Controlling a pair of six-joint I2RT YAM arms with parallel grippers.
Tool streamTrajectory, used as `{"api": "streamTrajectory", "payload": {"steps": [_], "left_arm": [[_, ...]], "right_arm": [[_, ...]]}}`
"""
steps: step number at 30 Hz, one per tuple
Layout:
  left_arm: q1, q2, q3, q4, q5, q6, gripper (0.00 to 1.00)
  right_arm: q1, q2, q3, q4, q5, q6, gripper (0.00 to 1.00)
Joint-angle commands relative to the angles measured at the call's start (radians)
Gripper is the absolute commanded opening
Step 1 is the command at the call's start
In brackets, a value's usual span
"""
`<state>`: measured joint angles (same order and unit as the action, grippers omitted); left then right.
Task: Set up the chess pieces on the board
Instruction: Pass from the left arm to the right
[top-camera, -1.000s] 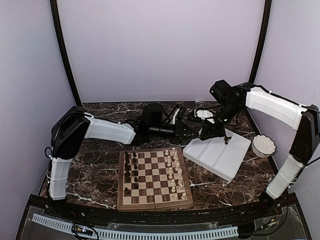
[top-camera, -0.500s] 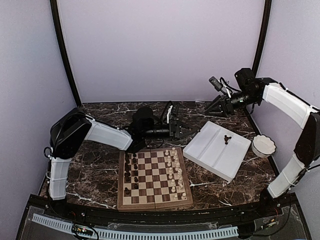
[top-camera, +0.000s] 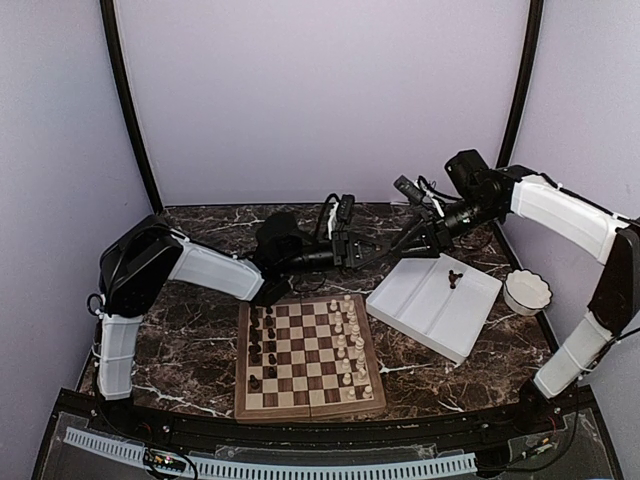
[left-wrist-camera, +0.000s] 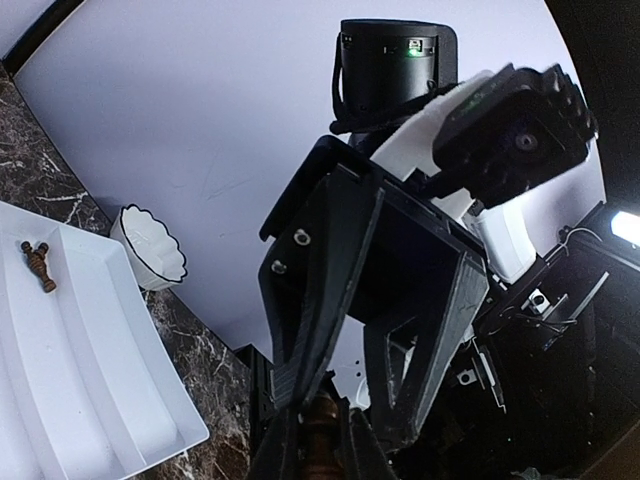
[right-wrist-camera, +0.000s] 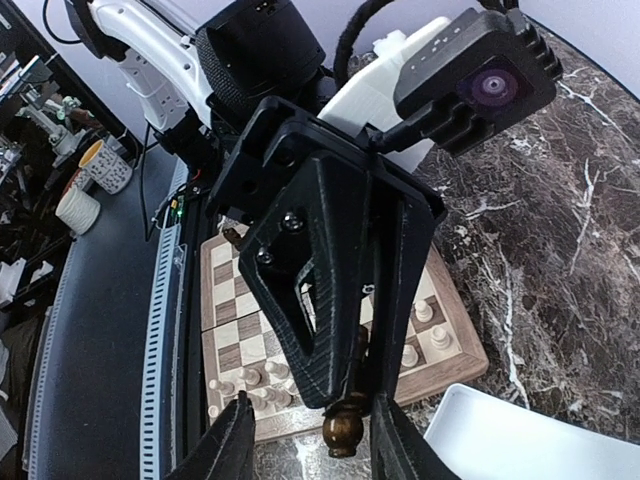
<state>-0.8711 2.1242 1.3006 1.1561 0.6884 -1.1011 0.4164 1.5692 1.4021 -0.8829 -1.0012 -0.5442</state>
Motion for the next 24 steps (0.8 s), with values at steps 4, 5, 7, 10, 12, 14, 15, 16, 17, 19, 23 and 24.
{"api": "streamTrajectory", "payload": {"steps": [4, 5, 7, 10, 12, 14, 15, 16, 17, 19, 23, 24], "left_arm": [[0.001, -0.004, 0.033, 0.168, 0.046, -0.107, 0.03], [0.001, 0.002, 0.034, 0.177, 0.051, -0.116, 0.03], [0.002, 0.011, 0.039, 0.200, 0.051, -0.141, 0.03], [0.001, 0.020, 0.052, 0.211, 0.056, -0.166, 0.03], [0.001, 0.025, 0.054, 0.221, 0.055, -0.180, 0.03], [0.001, 0.028, 0.059, 0.229, 0.055, -0.193, 0.04], [0.001, 0.030, 0.062, 0.234, 0.055, -0.197, 0.04], [0.000, 0.030, 0.062, 0.235, 0.056, -0.204, 0.05], [0.000, 0.031, 0.064, 0.238, 0.057, -0.207, 0.06], [0.003, 0.029, 0.065, 0.236, 0.056, -0.212, 0.15], [0.016, -0.013, 0.016, 0.203, 0.018, -0.199, 0.58], [0.024, -0.045, 0.005, 0.193, 0.002, -0.178, 0.64]], "right_arm": [[0.042, -0.036, 0.015, -0.027, 0.104, -0.079, 0.30], [0.044, -0.037, 0.018, -0.031, 0.112, -0.085, 0.27], [0.056, -0.044, 0.019, -0.033, 0.136, -0.096, 0.24], [0.073, -0.056, 0.015, -0.032, 0.170, -0.104, 0.18], [0.081, -0.062, 0.011, -0.028, 0.190, -0.107, 0.14], [0.087, -0.068, 0.008, -0.025, 0.208, -0.111, 0.09], [0.090, -0.070, 0.008, -0.023, 0.217, -0.111, 0.06], [0.091, -0.073, 0.010, -0.020, 0.226, -0.111, 0.04], [0.093, -0.075, 0.012, -0.017, 0.237, -0.109, 0.02], [0.093, -0.076, 0.030, -0.023, 0.261, -0.117, 0.00], [0.093, -0.061, 0.116, -0.081, 0.337, -0.173, 0.00], [0.093, -0.054, 0.137, -0.091, 0.358, -0.191, 0.00]]}}
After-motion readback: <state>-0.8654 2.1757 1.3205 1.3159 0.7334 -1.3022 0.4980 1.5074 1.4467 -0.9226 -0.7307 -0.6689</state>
